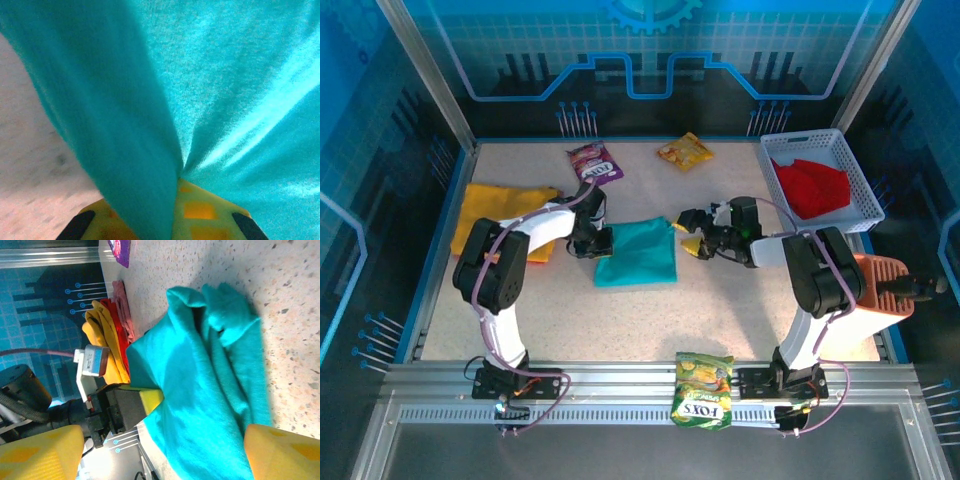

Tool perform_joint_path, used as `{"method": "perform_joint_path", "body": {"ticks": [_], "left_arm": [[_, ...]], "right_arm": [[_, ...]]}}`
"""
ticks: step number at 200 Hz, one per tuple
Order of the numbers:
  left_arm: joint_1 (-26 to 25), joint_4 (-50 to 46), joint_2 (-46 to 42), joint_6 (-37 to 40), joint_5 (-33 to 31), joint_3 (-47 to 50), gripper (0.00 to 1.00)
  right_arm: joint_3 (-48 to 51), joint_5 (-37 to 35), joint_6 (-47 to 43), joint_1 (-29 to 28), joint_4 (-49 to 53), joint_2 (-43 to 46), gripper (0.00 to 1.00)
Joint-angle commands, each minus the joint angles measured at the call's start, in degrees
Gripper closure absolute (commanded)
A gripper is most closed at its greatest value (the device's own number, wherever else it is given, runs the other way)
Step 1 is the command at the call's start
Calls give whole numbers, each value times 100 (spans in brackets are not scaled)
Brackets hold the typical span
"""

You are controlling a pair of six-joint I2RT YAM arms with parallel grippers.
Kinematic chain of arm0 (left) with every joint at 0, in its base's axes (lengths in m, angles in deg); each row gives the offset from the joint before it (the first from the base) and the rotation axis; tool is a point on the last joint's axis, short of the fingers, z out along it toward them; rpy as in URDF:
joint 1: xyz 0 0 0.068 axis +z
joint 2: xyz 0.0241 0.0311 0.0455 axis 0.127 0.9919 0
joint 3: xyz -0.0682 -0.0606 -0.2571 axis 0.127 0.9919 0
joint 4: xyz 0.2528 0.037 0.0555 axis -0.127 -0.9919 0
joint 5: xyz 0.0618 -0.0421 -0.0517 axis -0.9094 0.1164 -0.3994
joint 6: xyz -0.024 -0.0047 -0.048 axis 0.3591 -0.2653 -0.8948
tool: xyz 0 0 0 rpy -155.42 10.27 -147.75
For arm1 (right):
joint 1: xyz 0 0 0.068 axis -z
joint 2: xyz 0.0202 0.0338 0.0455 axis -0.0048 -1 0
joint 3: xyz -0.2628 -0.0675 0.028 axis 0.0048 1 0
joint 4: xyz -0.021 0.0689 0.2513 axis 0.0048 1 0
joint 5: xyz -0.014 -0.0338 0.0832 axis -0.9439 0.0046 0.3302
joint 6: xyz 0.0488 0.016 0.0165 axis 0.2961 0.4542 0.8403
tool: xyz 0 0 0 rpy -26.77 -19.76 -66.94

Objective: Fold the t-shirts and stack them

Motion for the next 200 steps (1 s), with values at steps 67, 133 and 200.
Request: {"method": "perform_joint_path", "body": {"ticks": [67, 133, 200], "left_arm": [[31, -2036, -1309, 1304, -2403, -1150, 100], [434, -2997, -1793, 2237, -3209, -2196, 100], [642, -3582, -1968, 2601, -3515, -3015, 100]], "right_arm": [[42, 261, -234, 207, 82, 274, 16], [77, 315, -290, 207, 156, 305, 16], [53, 386, -226, 206, 132, 318, 16]]}}
